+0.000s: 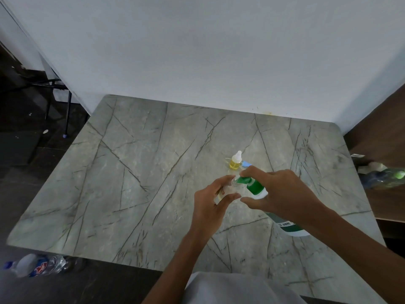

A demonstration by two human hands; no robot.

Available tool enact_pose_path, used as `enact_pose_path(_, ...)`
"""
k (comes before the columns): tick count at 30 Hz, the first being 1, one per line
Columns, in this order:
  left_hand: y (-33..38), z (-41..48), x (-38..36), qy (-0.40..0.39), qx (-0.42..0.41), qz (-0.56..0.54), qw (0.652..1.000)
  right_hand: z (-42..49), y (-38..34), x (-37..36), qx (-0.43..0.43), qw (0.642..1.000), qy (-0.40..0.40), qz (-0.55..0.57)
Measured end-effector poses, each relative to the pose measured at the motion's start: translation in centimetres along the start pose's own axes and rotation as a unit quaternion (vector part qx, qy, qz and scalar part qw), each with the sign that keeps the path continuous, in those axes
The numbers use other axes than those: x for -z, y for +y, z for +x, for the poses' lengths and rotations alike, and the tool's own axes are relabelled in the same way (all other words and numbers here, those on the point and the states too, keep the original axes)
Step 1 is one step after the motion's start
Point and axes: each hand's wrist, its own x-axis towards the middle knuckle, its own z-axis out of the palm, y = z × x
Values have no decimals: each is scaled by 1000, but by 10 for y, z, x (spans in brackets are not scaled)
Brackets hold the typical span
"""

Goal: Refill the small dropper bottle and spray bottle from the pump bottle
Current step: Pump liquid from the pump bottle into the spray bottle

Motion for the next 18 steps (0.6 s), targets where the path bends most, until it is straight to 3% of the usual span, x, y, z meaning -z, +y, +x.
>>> enact_pose_path(5,1,0,1,5,7,1,1000,1,-3,3,1,998,-40,-49)
enact_pose_path(18,2,-1,4,10,8,6,1000,-3,-1,-5,14,1000,2,-25)
